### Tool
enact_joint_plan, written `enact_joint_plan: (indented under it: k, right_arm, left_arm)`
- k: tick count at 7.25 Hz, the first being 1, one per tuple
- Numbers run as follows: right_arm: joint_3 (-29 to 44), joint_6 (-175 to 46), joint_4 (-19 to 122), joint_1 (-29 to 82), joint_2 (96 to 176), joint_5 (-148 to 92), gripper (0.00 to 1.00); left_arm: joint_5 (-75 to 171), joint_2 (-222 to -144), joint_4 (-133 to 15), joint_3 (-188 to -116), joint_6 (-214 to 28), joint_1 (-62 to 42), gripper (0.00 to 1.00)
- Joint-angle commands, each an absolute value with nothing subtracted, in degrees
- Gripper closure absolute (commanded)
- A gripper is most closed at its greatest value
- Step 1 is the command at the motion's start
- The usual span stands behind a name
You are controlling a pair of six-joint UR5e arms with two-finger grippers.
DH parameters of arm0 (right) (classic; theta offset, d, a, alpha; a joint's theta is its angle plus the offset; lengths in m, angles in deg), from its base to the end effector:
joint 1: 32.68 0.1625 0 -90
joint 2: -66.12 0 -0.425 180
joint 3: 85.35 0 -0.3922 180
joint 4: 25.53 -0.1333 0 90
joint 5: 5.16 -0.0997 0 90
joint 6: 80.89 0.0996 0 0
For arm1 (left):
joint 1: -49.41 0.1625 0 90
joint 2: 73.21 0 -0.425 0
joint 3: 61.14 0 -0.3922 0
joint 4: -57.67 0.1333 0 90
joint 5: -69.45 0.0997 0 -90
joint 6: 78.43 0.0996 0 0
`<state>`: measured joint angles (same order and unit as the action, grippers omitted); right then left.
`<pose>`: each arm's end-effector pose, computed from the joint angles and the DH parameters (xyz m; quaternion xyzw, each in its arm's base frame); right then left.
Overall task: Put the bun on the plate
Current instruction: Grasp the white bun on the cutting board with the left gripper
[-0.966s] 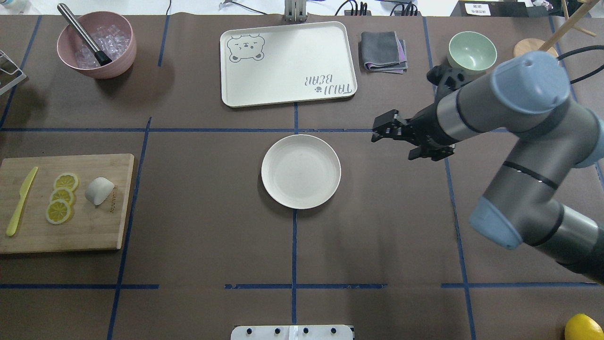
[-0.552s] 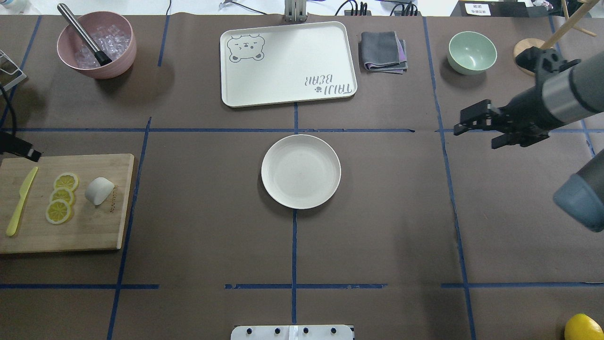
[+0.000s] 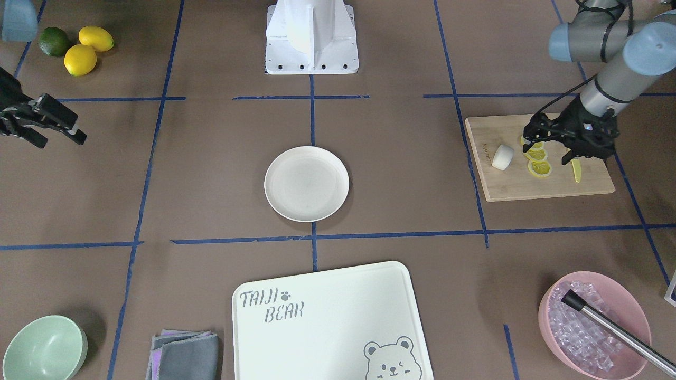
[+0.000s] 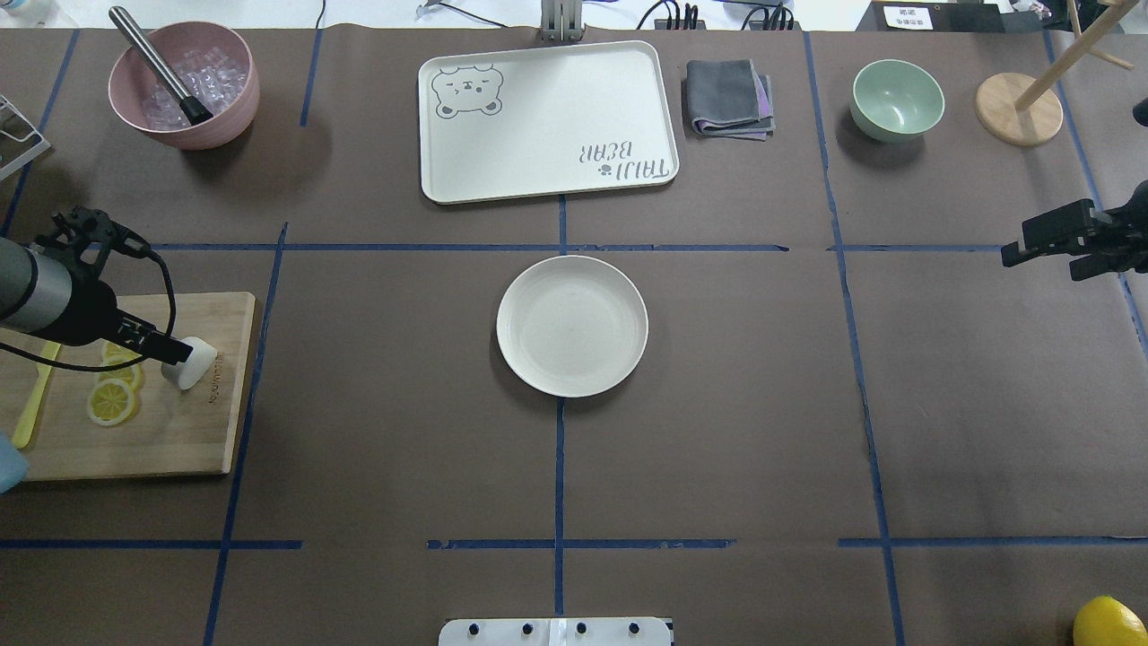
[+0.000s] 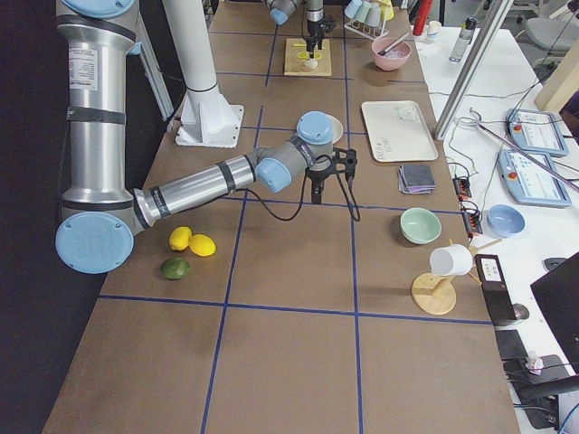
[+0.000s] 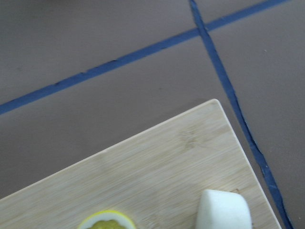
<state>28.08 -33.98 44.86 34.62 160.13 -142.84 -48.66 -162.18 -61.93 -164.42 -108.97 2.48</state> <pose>-0.1224 -0.4472 0.4454 0.0334 -0.4872 0.0488 0.8713 0.2842 -0.4305 0.5031 0.1415 0.3892 0.1851 0.8912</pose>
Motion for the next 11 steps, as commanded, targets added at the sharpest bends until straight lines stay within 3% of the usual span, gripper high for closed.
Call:
enact_joint_plan:
  k: [1, 7, 8, 11]
  right_arm:
    - [28.0, -35.6, 44.9, 34.9, 161.0, -143.0, 0.0]
    - [27.9, -35.6, 44.8, 34.9, 161.6, -142.4, 0.0]
    - [27.9, -35.6, 44.8, 34.9, 161.7, -142.4, 0.0]
    - [27.9, -35.6, 44.8, 34.9, 161.9, -142.3, 0.0]
  left_arm:
    - [-48.0, -162.2, -62.1, -164.6, -109.0, 4.7, 0.0]
    - [-47.8, -163.6, -61.9, -163.1, -108.9, 6.7, 0.03]
    - [-47.8, -163.6, -61.9, -163.0, -108.9, 6.7, 0.07]
    - [-47.8, -163.3, -61.9, -162.8, -108.9, 6.7, 0.35]
